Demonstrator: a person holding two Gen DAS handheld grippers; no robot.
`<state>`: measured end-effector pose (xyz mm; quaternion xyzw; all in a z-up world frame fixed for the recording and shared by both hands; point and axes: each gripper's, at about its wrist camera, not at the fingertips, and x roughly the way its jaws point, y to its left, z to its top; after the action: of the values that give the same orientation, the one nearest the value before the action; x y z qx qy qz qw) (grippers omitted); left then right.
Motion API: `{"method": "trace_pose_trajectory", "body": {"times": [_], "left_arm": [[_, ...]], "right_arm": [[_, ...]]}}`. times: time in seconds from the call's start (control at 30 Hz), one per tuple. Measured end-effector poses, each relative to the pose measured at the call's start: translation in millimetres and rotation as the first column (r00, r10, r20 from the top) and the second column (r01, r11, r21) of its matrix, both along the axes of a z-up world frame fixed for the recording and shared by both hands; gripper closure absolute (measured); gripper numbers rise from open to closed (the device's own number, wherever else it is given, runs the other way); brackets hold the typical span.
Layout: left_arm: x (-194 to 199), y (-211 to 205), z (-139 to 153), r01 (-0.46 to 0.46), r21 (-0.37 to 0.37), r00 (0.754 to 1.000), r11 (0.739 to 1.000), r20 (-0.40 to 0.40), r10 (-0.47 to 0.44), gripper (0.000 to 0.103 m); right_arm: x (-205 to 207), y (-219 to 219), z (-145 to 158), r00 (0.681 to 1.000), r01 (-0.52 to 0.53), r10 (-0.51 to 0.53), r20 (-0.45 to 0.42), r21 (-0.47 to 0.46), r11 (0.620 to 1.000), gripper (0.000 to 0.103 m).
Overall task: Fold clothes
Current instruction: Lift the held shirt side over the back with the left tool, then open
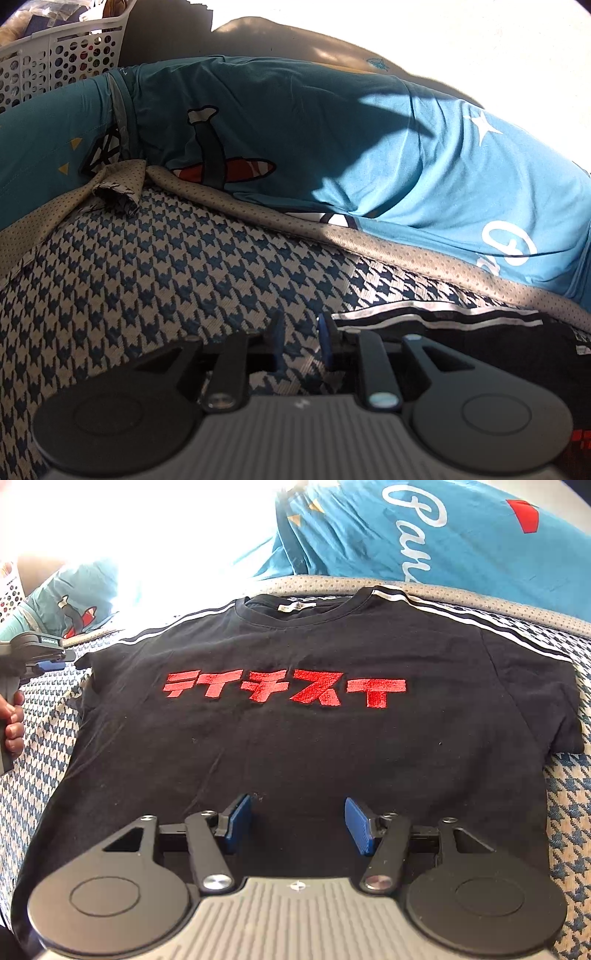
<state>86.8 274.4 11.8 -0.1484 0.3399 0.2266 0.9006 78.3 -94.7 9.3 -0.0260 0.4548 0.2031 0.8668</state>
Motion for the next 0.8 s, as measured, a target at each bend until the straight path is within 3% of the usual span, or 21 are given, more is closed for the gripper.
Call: {"method": "trace_pose_trajectory", "body": {"times": [0.23,0.3,0.47,0.7,0.8], "left_arm": [[-26,-13,-10,0.031,-0.143,0.997,0.989,-0.063,-0.04,0.071],[-32,-12,-11,0.011,-0.203,0.998,0.979,-0.061,-0.024,0.063],[-35,-11,-15,-0.01,-0.321,0.999,0.947,-0.04,-0.003,0.059],[-32,-9,-19,-0.052,-0.357,0.999,0.933,-0.029,0.045,0.059],[-31,-8,-23,-0.06,-0.364,0.998,0.929,-0.017,0.058,0.068]], "right_arm": [[-5,6,1,1.0,-0.027,0.027,0.004,-0.011,1.0,0.047],[-7,9,0,0.999,-0.037,0.037,0.009,-0.026,0.999,0.047],[-11,15,-1,0.997,-0.062,0.064,0.035,-0.071,0.996,0.047],[-11,15,-2,0.997,-0.066,0.07,0.038,-0.078,0.995,0.047],[-11,16,-2,0.997,-0.065,0.068,0.039,-0.079,0.995,0.046]]}}
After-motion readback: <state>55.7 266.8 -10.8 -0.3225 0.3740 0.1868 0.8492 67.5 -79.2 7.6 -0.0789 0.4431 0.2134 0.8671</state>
